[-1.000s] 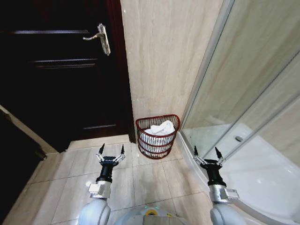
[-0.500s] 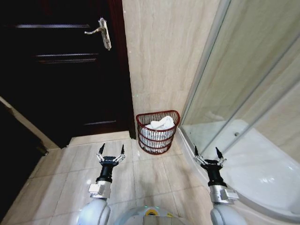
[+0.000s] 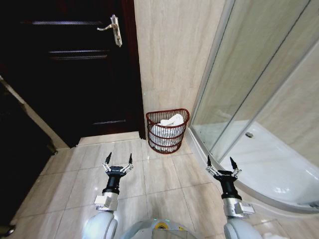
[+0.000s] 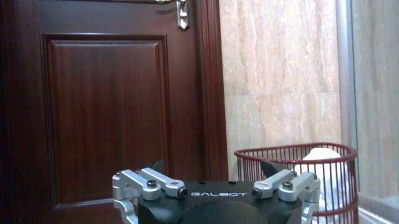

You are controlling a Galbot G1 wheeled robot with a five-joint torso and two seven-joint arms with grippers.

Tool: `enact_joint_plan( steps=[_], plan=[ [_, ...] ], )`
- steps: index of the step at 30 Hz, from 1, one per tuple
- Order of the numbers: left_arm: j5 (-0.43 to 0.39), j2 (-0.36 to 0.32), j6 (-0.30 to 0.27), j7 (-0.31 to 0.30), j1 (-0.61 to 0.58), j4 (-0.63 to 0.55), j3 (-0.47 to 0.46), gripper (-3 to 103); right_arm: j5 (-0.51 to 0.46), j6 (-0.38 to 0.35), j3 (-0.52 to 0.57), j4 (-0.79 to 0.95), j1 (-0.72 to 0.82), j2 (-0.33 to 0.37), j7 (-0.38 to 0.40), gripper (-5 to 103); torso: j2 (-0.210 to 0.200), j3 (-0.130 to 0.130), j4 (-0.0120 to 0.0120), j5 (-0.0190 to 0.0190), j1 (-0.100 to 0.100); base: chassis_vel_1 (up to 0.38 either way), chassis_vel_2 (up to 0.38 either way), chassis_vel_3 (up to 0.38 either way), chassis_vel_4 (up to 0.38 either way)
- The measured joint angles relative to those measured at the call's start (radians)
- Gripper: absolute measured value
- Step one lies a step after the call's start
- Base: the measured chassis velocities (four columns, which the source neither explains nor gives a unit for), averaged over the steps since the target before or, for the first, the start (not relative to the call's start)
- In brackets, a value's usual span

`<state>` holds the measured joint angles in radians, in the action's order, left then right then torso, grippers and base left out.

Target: Discard the used towel into the hamper.

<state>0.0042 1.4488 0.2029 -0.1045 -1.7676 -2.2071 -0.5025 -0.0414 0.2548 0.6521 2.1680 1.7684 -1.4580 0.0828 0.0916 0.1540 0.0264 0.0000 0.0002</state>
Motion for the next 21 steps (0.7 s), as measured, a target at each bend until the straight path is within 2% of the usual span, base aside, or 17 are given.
enact_joint_plan(
  steps=[5,7,11,21],
  plan=[
    [0.001,0.0,0.003,0.001,0.0,0.006,0.001,100,0.025,0.012,0.001,-0.011,-0.003,-0.005,0.011,100,-0.017,-0.014,0.0001,-0.0001,0.0,0.011,-0.007,-0.009,0.009],
    [0.002,0.0,0.004,0.002,0.001,0.008,0.001,100,0.025,-0.001,-0.005,-0.004,0.001,-0.007,0.021,100,-0.031,-0.028,0.0,0.0,0.0,0.0,0.0,0.0,0.0],
    [0.002,-0.003,0.004,0.002,0.003,0.009,0.001,100,0.031,-0.012,-0.014,0.0,0.0,-0.009,0.037,100,-0.042,-0.04,0.0,-0.0001,0.0,0.0,0.0,0.0,0.0],
    [0.005,-0.003,0.003,0.003,0.006,0.013,0.003,100,0.034,-0.015,-0.016,0.003,-0.004,-0.01,0.058,100,-0.044,-0.044,0.0001,-0.0001,0.0,-0.091,-0.094,0.09,0.098]
  ],
)
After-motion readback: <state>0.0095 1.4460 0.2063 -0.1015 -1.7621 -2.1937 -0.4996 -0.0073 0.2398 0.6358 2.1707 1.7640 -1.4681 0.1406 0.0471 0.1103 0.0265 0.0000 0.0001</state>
